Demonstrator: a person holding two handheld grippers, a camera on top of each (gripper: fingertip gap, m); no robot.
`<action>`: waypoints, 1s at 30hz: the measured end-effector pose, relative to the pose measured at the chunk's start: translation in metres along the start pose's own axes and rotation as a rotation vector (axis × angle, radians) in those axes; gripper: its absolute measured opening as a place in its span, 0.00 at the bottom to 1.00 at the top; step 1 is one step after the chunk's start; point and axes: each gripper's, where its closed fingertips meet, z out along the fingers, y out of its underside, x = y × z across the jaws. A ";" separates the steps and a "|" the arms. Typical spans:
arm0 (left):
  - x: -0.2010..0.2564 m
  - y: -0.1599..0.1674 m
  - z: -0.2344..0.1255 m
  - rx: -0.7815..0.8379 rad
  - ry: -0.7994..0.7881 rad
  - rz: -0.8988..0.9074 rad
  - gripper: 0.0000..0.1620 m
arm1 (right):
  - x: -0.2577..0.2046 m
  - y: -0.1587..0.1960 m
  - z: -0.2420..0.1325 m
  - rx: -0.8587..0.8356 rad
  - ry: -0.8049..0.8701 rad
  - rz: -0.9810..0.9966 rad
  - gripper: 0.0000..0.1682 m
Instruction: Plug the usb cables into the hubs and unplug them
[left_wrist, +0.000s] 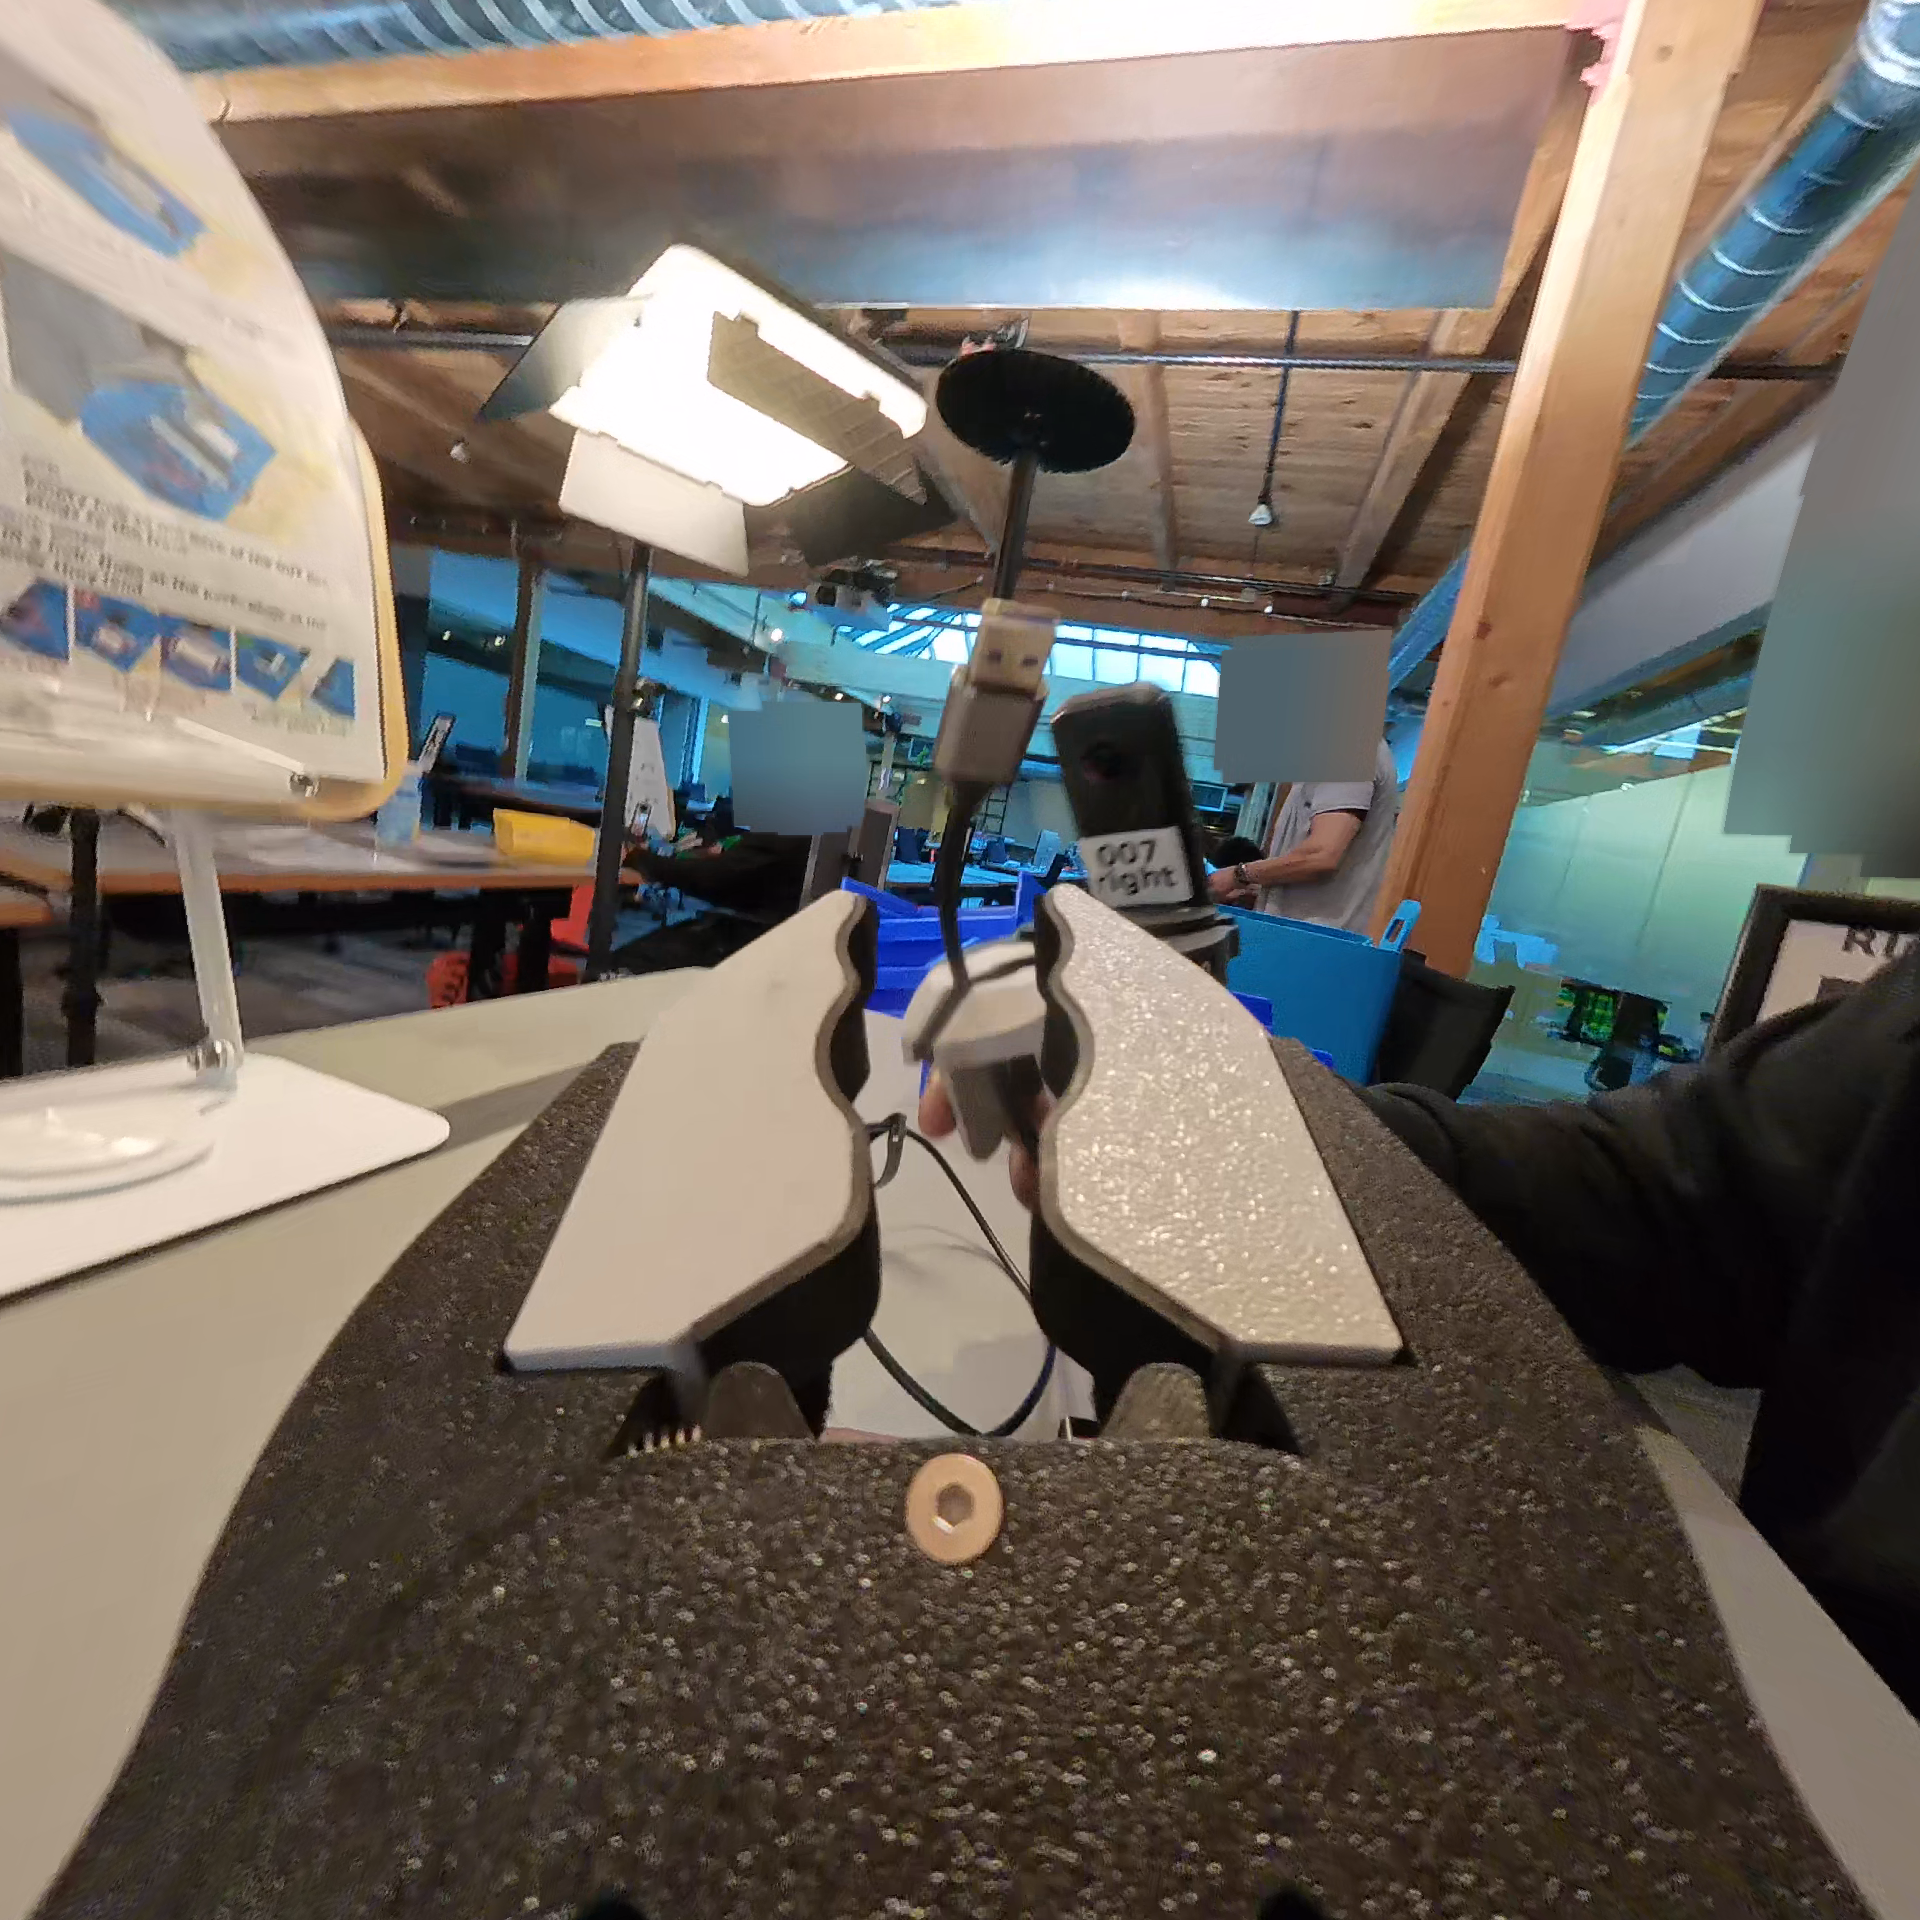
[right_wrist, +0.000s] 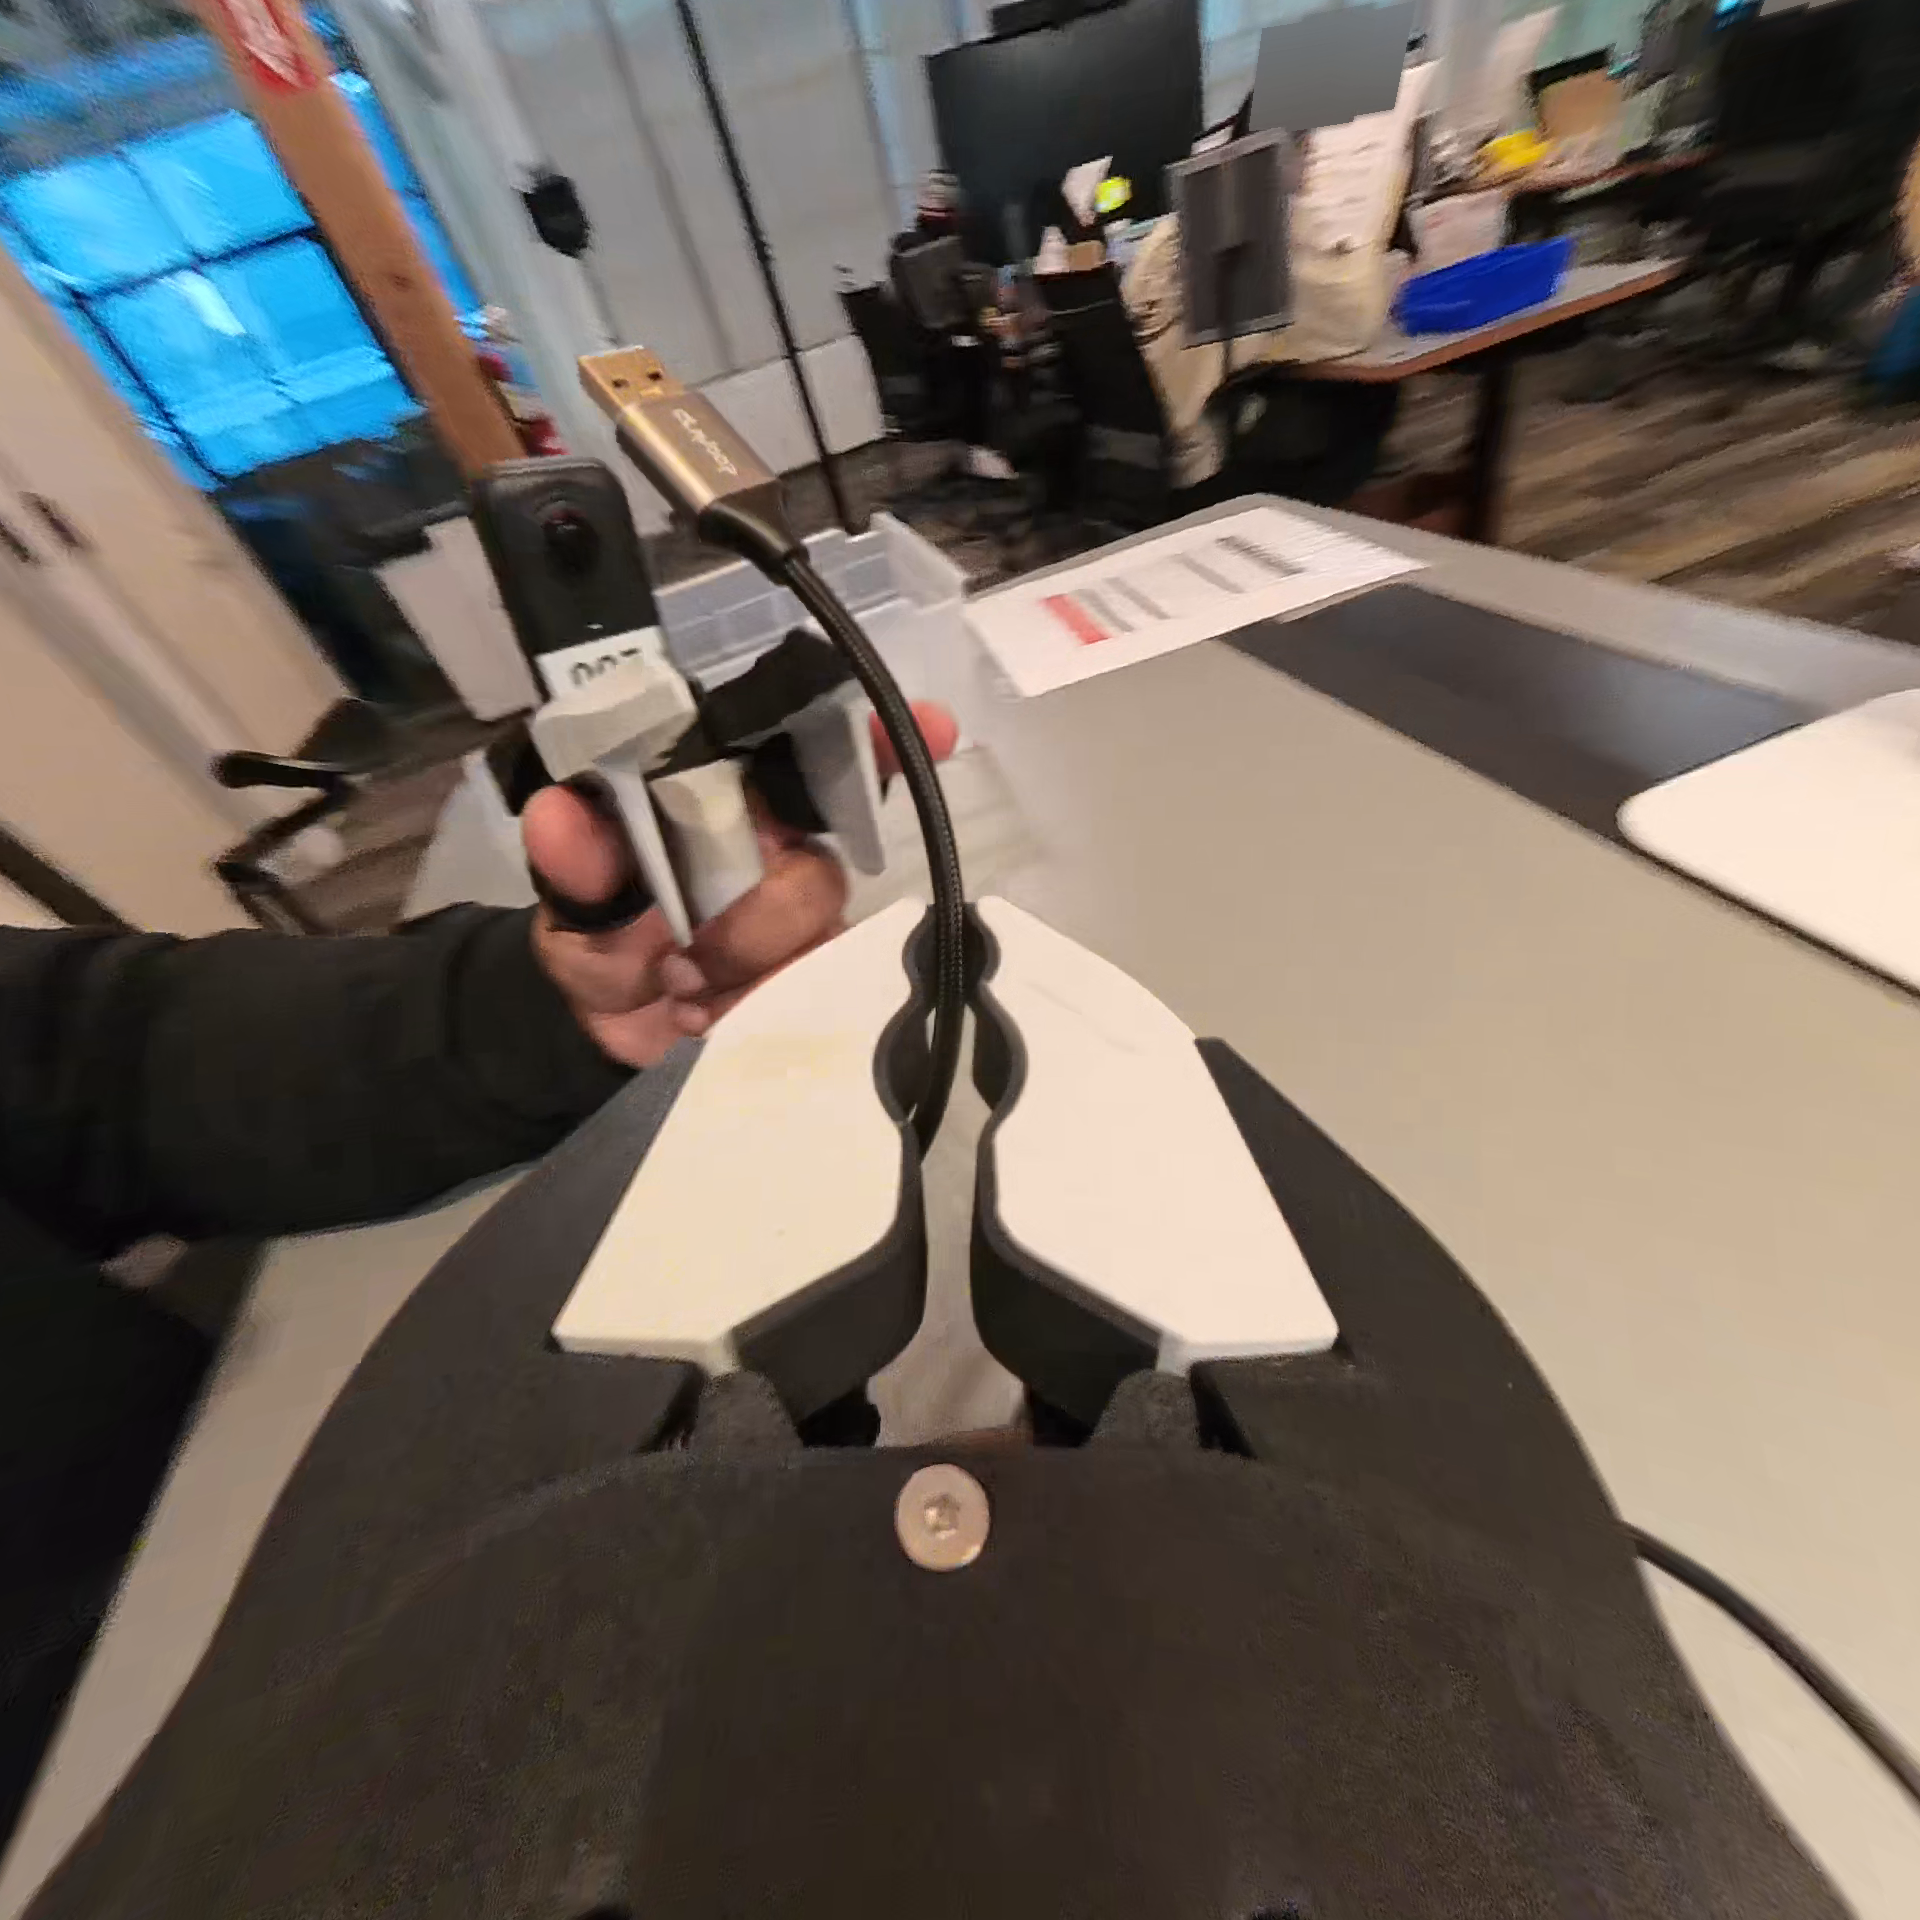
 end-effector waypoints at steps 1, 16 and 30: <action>0.003 -0.003 0.000 0.008 0.016 0.023 0.18 | -0.005 0.004 0.003 -0.005 -0.046 0.036 0.01; 0.027 0.015 0.000 -0.073 0.153 0.159 0.09 | -0.034 0.030 0.016 -0.026 -0.255 0.185 0.01; 0.033 0.026 0.001 -0.199 0.188 0.197 0.05 | -0.023 0.059 -0.007 -0.266 -0.084 0.079 0.18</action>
